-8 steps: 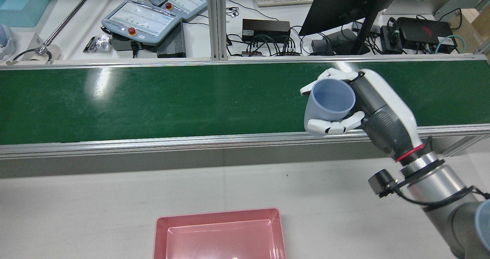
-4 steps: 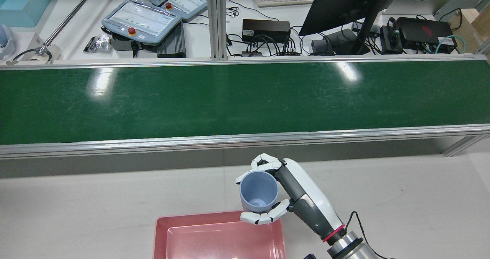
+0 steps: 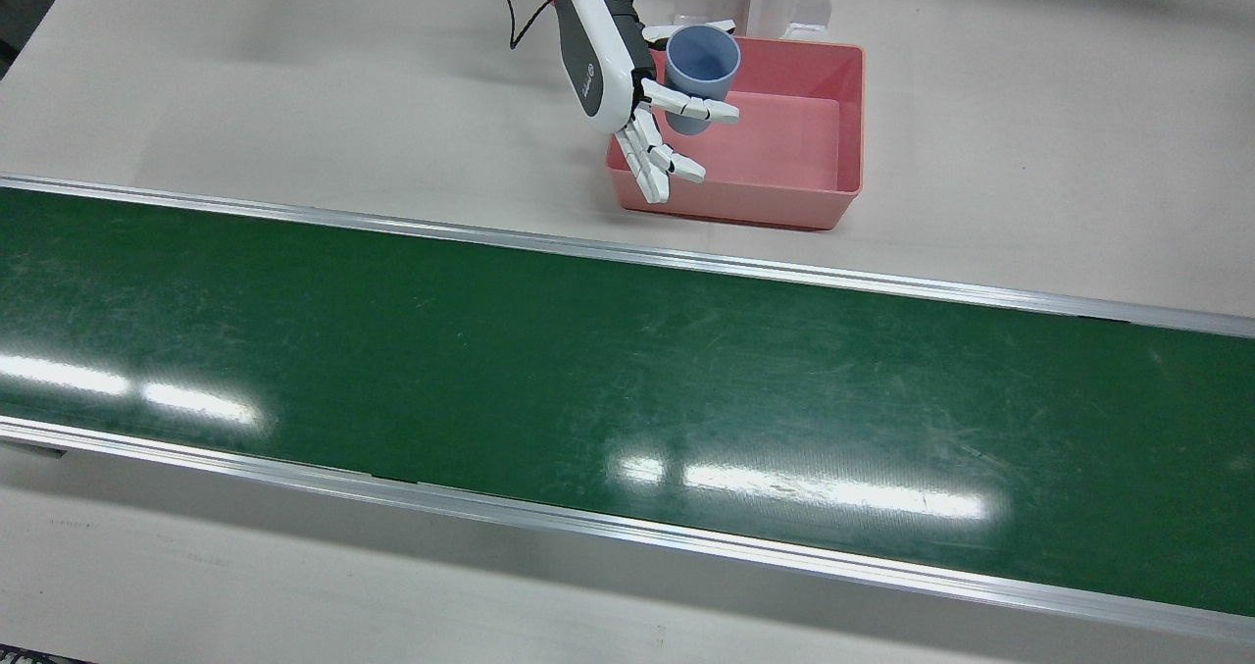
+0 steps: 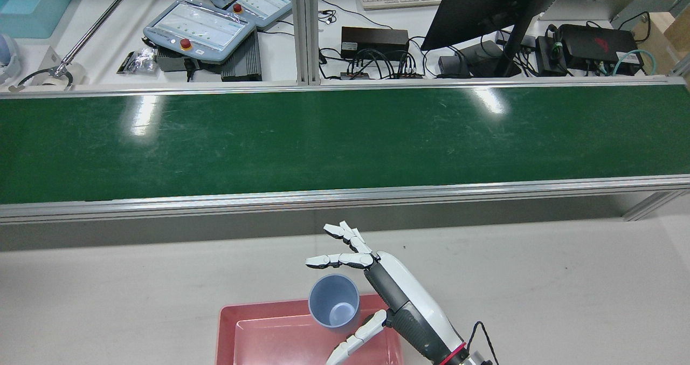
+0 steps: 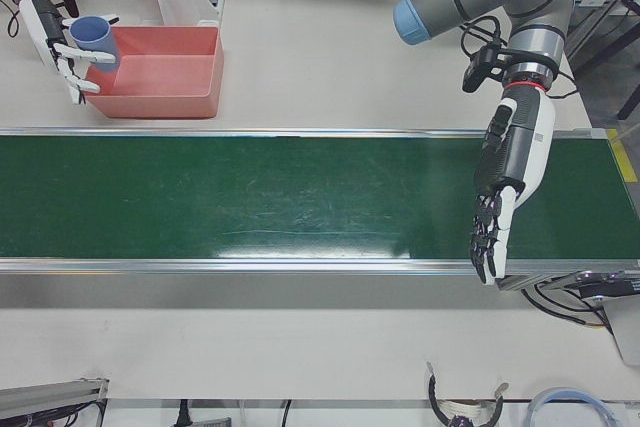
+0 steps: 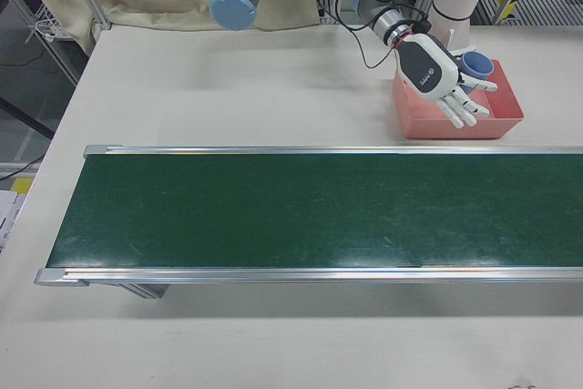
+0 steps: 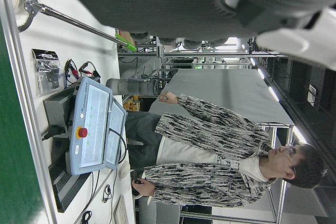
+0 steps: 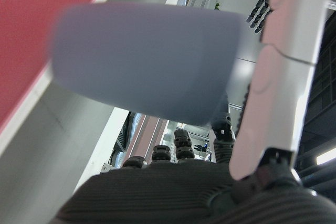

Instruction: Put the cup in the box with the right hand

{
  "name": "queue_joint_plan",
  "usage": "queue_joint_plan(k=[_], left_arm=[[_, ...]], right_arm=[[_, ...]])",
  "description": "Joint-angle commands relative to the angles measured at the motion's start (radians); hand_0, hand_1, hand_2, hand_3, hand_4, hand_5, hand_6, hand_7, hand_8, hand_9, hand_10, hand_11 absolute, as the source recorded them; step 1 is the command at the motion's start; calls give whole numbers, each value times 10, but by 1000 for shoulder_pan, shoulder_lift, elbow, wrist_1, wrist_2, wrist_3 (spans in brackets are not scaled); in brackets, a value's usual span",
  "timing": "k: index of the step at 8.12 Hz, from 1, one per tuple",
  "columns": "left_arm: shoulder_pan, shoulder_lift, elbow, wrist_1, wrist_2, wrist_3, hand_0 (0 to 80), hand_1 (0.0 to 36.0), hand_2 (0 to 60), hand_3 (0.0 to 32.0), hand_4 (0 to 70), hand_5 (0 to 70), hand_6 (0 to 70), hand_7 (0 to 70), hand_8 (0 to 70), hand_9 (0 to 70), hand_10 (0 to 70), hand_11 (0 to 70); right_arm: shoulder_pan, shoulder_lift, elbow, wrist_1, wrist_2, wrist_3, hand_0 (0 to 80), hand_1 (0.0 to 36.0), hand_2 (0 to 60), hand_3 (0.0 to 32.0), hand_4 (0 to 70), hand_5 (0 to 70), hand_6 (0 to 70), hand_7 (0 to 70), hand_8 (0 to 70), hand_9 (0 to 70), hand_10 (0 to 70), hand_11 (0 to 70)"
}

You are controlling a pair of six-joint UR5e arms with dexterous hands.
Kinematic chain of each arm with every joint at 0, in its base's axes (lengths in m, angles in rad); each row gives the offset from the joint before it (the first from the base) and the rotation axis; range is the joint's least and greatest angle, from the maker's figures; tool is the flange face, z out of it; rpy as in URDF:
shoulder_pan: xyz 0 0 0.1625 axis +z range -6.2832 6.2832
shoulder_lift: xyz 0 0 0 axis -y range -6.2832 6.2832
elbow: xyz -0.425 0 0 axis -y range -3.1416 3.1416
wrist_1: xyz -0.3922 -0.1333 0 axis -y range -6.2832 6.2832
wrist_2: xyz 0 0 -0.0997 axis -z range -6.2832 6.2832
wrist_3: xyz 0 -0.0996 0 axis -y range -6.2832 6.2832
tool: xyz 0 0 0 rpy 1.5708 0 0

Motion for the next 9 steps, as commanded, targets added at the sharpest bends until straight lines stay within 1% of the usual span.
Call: queue_joint_plan(k=[1,2,3,4,5,6,7,8,9], left_arm=[[0,1,0,0,0,0,0,0,0,0,0,0,0,0,0,0,0,0],[0,1,0,0,0,0,0,0,0,0,0,0,0,0,0,0,0,0],[0,1,2,-2,0,0,0,0,0,0,0,0,0,0,0,0,0,0],[0,1,0,0,0,0,0,0,0,0,0,0,0,0,0,0,0,0],[0,1,0,-2,0,0,0,0,0,0,0,0,0,0,0,0,0,0],[0,1,0,-2,0,0,0,0,0,0,0,0,0,0,0,0,0,0],[0,1,2,-2,0,0,0,0,0,0,0,0,0,0,0,0,0,0],[0,1,2,-2,0,0,0,0,0,0,0,0,0,0,0,0,0,0],[0,1,2,-2,0,0,0,0,0,0,0,0,0,0,0,0,0,0]], right_arm=[[-5,2,23,1,-2,0,605,152,2,0,117,65,35,101,56,105,0,0],[-5,-4,55,1,-3,0,601,142,4,0,135,64,37,110,61,113,0,0],[42,-47,132,-4,-14,0,574,142,16,0,132,61,38,120,64,120,0,0],[175,-126,214,-10,-88,5,580,133,7,0,145,61,40,126,66,124,0,0],[336,-174,234,-13,-217,61,588,142,8,0,155,63,42,134,69,130,0,0],[454,-223,219,-109,-307,236,590,162,24,0,180,64,44,140,71,133,0,4],[612,-245,173,-245,-378,466,606,173,28,0,225,67,48,155,75,140,0,15],[840,-257,68,-252,-585,593,610,161,13,0,265,65,51,167,77,146,0,20],[1058,-256,-12,-246,-796,620,602,154,13,0,255,65,52,171,80,151,10,34]])
